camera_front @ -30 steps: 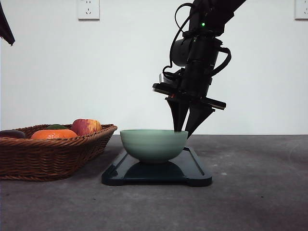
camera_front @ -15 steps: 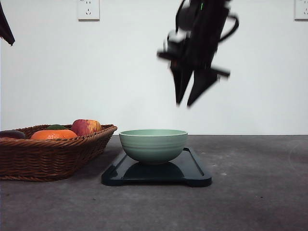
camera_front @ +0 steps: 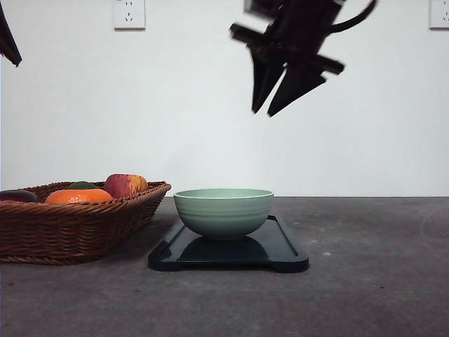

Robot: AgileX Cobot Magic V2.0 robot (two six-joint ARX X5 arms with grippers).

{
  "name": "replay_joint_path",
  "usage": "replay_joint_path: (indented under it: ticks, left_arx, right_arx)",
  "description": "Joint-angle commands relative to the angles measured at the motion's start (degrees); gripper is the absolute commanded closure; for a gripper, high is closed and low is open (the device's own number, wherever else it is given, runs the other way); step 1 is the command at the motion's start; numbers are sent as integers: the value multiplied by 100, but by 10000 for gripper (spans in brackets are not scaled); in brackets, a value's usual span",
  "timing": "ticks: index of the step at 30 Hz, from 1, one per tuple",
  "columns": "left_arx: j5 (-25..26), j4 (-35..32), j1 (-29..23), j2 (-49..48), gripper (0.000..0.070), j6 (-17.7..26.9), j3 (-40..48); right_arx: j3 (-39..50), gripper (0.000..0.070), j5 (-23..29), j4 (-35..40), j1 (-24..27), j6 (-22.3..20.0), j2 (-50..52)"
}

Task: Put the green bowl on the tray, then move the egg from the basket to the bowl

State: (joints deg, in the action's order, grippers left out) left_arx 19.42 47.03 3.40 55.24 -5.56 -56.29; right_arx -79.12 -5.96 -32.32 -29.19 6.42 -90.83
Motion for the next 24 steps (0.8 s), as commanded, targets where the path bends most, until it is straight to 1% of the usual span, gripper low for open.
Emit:
replay_joint_path:
  ticks: [1,4,11,15,19,24]
  left_arx:
    - [13,-28,0,61,268,42,-146]
    - [13,-28,0,61,269,42,-146]
    - [13,-22,19,63,269,-28,-146]
    - [13,-18,82,63,269,-313,-146]
    - [15,-31,230,78,269,-436,-156]
    - [11,-14,522,365,268,-524,-374]
  right_arx:
    - [432,532,7,220,-30,7,301]
    - [1148,532,59,402,-20,-69,917]
    - [2392,532,428,334,-20,-87,2311]
    - [2931,532,466,256,-19,-109,3061]
    - [3249,532,474,75,-21,-106,3622]
    - [3297,532,472,-200,-21,-103,3997]
